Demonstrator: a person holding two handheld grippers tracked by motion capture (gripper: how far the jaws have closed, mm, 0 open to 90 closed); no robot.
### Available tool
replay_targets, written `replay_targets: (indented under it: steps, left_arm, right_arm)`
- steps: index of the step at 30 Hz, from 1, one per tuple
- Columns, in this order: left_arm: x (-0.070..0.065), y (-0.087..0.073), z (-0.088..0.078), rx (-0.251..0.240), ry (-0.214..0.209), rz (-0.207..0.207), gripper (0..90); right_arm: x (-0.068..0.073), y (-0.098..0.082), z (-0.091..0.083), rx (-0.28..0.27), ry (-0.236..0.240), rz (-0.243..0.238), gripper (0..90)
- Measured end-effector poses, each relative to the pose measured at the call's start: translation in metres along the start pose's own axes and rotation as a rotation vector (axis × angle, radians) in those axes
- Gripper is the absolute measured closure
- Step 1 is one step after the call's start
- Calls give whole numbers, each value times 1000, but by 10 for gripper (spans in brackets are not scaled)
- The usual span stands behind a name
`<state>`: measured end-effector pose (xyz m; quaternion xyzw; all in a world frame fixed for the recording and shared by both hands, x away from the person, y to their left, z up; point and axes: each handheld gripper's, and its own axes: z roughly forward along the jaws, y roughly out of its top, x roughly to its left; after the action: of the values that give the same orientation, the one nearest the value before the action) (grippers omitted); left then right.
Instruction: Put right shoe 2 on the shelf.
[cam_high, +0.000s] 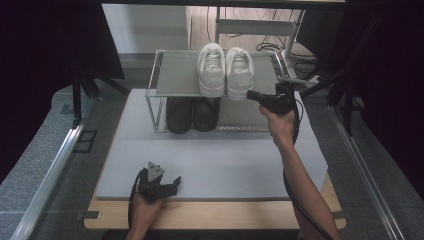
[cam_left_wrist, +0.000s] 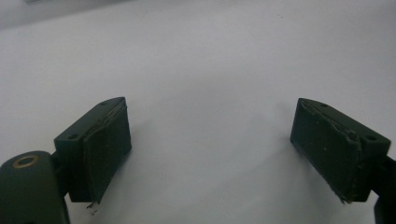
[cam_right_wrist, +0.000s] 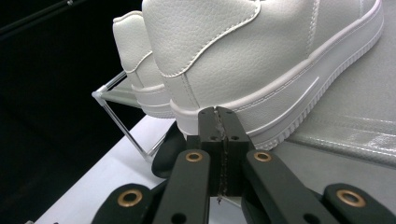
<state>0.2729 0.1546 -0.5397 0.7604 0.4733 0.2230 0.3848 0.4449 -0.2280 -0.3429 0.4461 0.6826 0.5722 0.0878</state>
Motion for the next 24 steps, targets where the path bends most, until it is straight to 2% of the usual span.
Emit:
replay_targets:
  steps: [6, 14, 18, 24]
  left_arm:
    - [0, 0, 0, 0, 1, 0, 120]
    - [0, 0, 0, 0, 1, 1, 121]
    - [0, 0, 0, 0, 1, 0, 121]
    - [0, 0, 0, -2, 0, 1, 121]
  right_arm:
    - [1, 0, 3, 9, 26, 10, 899]
    - [5, -1, 6, 18, 13, -13, 898]
    - [7, -1, 5, 24, -4, -44, 894]
    - [12, -1, 0, 50, -20, -79, 826]
